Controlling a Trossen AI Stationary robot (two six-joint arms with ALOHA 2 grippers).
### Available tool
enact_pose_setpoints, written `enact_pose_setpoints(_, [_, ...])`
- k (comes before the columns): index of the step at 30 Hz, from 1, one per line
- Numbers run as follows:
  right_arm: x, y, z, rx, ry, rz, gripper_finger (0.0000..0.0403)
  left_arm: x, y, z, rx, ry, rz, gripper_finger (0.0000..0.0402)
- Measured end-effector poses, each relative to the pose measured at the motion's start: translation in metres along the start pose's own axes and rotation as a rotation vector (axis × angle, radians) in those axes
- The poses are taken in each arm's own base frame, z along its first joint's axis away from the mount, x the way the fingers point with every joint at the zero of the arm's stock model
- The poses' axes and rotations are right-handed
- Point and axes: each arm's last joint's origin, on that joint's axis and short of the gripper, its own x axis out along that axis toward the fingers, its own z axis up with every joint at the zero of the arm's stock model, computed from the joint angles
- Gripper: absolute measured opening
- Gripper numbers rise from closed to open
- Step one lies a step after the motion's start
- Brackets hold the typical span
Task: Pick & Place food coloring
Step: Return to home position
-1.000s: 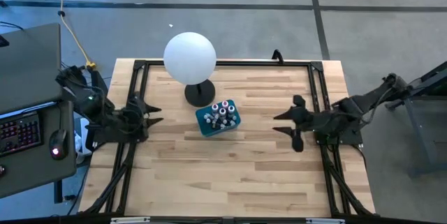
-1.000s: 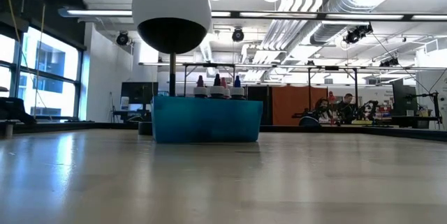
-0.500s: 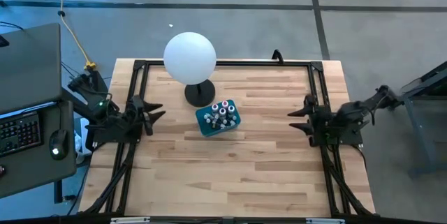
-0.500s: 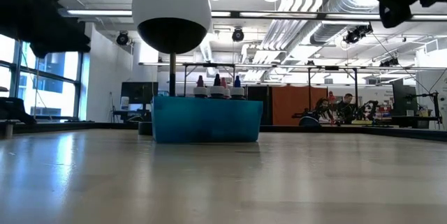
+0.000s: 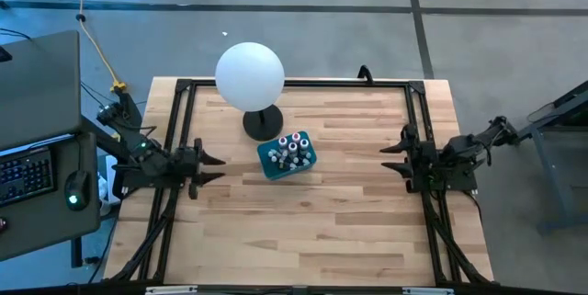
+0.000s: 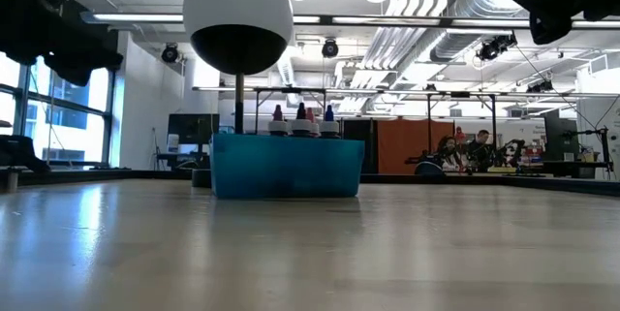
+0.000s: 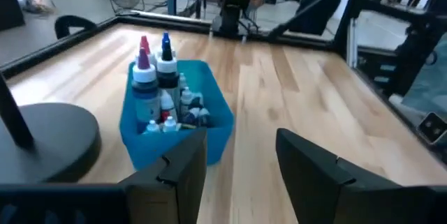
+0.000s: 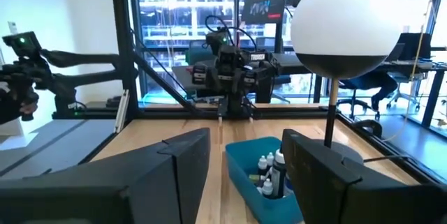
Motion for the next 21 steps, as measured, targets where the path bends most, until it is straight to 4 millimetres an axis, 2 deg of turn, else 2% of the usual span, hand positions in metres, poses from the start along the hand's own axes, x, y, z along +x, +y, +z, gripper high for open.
enact_pose_setpoints(6, [0.0003, 0.0001, -0.0004, -0.008, 0.005, 0.0, 0.0172, 0.002, -0.0008, -0.0019, 0.075, 0.004, 0.023, 0.0168])
enact_pose_setpoints(21, [0.0003, 0.0001, -0.0003, -0.008, 0.005, 0.001, 0.0173, 0.0021, -0.0015, -0.0025, 0.057, 0.011, -0.001, 0.0168])
